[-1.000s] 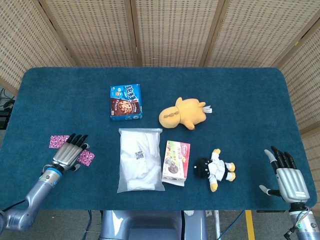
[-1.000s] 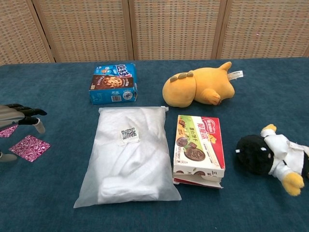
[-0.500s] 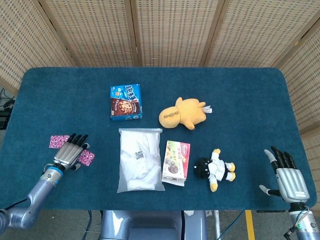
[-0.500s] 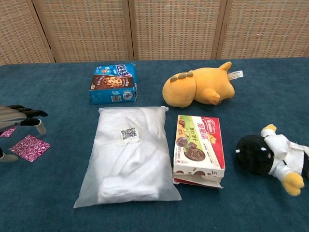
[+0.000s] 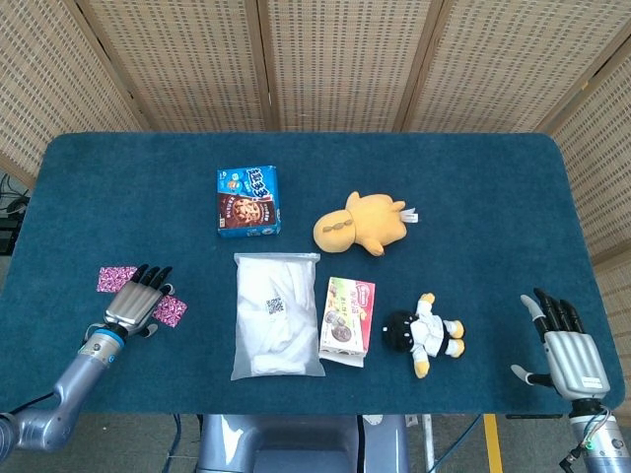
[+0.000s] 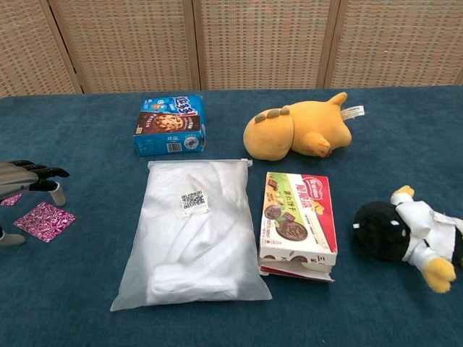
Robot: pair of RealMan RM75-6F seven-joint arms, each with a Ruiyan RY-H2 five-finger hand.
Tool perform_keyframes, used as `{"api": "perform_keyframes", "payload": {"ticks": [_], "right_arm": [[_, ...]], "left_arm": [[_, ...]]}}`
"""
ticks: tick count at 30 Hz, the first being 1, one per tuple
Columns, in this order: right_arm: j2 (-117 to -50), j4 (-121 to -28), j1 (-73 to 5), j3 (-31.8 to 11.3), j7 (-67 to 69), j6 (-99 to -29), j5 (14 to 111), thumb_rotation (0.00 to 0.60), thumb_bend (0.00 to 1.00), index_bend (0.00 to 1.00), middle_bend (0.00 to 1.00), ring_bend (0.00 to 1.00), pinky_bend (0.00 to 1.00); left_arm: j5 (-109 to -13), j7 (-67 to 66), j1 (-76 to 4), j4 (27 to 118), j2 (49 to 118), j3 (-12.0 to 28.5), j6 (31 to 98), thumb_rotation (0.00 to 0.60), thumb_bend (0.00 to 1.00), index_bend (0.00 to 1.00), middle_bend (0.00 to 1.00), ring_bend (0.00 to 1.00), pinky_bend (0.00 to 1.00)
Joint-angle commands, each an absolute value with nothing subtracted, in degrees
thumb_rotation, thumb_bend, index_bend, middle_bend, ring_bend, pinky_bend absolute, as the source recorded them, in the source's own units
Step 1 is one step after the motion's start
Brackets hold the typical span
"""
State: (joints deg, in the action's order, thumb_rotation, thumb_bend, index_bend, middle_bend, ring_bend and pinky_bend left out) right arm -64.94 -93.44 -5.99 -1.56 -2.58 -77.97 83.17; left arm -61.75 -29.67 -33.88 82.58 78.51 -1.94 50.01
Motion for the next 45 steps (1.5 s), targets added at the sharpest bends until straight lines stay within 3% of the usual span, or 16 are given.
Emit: {"api": "perform_keyframes", "payload": {"ticks": [1,45], "right_arm": [[-65.0,-93.4,-6.0,-1.6,-2.6,-78.0,83.2,0.600,0.00,0.00,0.00,0.00,0.00],[-64.8,-93.5,-5.9,-1.5,-2.3,-78.3,83.4,0.600,0.00,0.00,0.00,0.00,0.00]], "left_arm": [[-61.8,-29.6,-33.9,82.6,78.5,-1.9,50.1,0.600,0.27,0.26,0.00,0.00,0.00],[-60.2,-29.7,-33.8,82.2,79.1,-2.1,50.3,0.600,0.30,0.44,0.00,0.00,0.00]]}}
